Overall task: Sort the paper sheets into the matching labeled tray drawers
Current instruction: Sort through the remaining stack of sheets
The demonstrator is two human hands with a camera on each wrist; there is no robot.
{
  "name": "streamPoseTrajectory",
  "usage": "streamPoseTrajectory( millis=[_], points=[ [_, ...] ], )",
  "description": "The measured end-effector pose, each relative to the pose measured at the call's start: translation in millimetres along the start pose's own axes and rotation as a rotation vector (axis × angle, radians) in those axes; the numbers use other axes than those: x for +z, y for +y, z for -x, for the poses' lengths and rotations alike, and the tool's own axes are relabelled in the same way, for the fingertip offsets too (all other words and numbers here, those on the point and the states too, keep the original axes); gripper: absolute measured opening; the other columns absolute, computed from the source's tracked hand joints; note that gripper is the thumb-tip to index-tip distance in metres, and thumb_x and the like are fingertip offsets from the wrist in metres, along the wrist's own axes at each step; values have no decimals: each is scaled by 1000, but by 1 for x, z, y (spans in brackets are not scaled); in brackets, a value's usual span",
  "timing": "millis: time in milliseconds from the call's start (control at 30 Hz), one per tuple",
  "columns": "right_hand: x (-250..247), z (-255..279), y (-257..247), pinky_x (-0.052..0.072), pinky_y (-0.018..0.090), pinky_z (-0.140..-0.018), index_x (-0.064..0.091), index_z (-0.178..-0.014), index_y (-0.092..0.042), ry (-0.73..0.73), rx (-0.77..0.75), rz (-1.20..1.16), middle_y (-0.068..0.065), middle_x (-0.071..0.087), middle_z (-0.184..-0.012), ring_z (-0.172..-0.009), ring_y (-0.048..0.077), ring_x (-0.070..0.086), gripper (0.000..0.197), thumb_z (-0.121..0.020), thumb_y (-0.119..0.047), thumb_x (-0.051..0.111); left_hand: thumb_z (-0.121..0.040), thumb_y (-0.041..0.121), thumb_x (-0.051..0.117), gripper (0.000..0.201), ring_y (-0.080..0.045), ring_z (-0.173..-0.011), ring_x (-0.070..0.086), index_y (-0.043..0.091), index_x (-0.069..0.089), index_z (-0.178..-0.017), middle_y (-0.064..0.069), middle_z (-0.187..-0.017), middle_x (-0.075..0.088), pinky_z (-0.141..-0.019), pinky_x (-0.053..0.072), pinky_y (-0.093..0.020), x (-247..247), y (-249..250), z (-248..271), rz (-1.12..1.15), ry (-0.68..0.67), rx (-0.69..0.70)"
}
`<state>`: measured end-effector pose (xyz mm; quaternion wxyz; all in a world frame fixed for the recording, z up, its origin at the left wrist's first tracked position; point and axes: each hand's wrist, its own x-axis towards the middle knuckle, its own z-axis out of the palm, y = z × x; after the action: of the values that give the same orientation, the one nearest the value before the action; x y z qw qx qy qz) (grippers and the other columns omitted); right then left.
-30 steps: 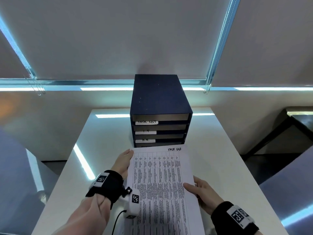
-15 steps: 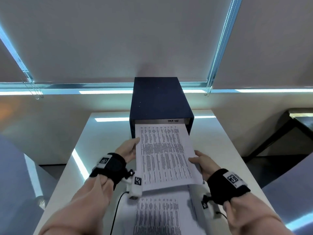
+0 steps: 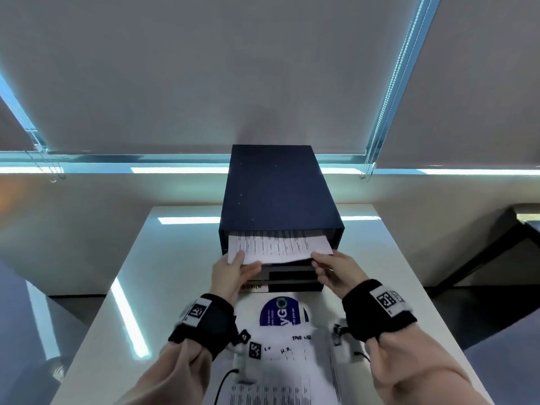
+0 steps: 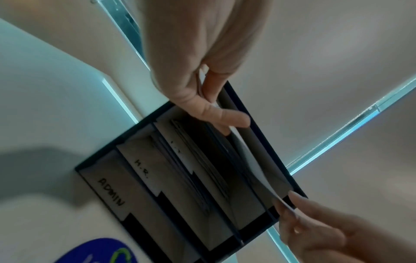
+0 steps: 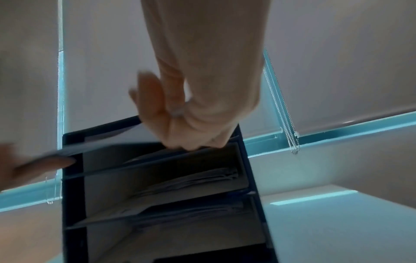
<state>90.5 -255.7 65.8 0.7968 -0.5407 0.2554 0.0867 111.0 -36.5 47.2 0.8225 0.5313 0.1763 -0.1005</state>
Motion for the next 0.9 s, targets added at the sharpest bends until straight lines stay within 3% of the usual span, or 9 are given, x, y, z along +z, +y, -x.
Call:
streamPoseTrajectory(
  millis=[100, 167, 300, 433, 533, 600, 700, 800, 900],
  points=[
    [23, -24, -8, 60, 31, -59, 57, -92, 4, -22, -24, -358, 19, 68, -75, -70, 23, 70, 15, -91, 14, 45, -97, -3, 42, 21, -31, -104, 62, -9, 46, -117, -24, -104, 61, -92, 53, -39, 24, 16, -20, 162, -112, 11],
    [40, -36, -16, 58, 39, -72, 56, -94, -2, -53, -76, -348, 13, 63, -90, -87, 23, 62, 28, -90, 18, 38, -94, -13, 36, 21, -26, -99, 58, -3, 53, -101, -16, -99, 60, -103, 43, -46, 35, 26, -28, 165, -163, 17],
    [51, -40, -17, 60, 39, -75, 57, -105, -7, -157, -74, -258, 11, 64, -101, -96, 24, 62, 33, -92, 15, 36, -94, -11, 35, 33, -21, -99, 58, 8, 54, -114, -9, -106, 61, -98, 46, -42, 32, 35, -33, 79, -207, 53],
    [21, -16, 4, 61, 35, -72, 61, -109, -2, -205, -23, -159, 20, 70, -98, -84, 27, 71, 23, -98, 0, 40, -97, 8, 48, 19, -22, -86, 68, 4, 57, -114, -15, -102, 68, -79, 58, -31, 5, 22, -9, -183, -154, 112],
    [-21, 12, 53, 60, 35, -63, 64, -110, -2, -126, 91, 62, 21, 70, -95, -78, 32, 68, 21, -96, -5, 48, -93, 18, 59, 14, -22, -70, 63, 7, 62, -101, -14, -87, 69, -73, 56, -42, -30, -21, 21, -555, -124, 93],
    [-49, 29, 97, 55, 35, -60, 62, -106, 3, -54, 225, 247, 24, 65, -89, -74, 30, 62, 17, -94, -4, 53, -88, 27, 63, 16, -16, -76, 61, 15, 61, -98, -4, -89, 66, -77, 53, -39, -60, -60, 32, -975, -117, 163],
    [-85, 45, 163, 35, 24, -48, 57, -96, -1, 53, 339, 408, 15, 57, -67, -51, 21, 49, 11, -90, 4, 49, -83, 41, 61, 41, -13, -103, 48, 25, 49, -119, 4, -112, 48, -86, 45, -27, -94, -105, 43, -1543, -229, 245],
    [-103, 58, 203, 30, 19, -44, 55, -94, 2, 123, 362, 417, 14, 51, -55, -43, 20, 43, 17, -82, 13, 48, -84, 41, 60, 51, -17, -115, 39, 25, 39, -128, 1, -124, 37, -89, 46, -27, -107, -124, 53, -1731, -231, 295],
    [-104, 68, 211, 33, 21, -40, 53, -99, -2, 118, 321, 515, 9, 49, -47, -38, 18, 40, 27, -77, 7, 65, -85, 39, 62, 50, -18, -115, 36, 23, 38, -126, 1, -124, 35, -89, 45, -25, -111, -129, 57, -1763, -183, 353]
  ],
)
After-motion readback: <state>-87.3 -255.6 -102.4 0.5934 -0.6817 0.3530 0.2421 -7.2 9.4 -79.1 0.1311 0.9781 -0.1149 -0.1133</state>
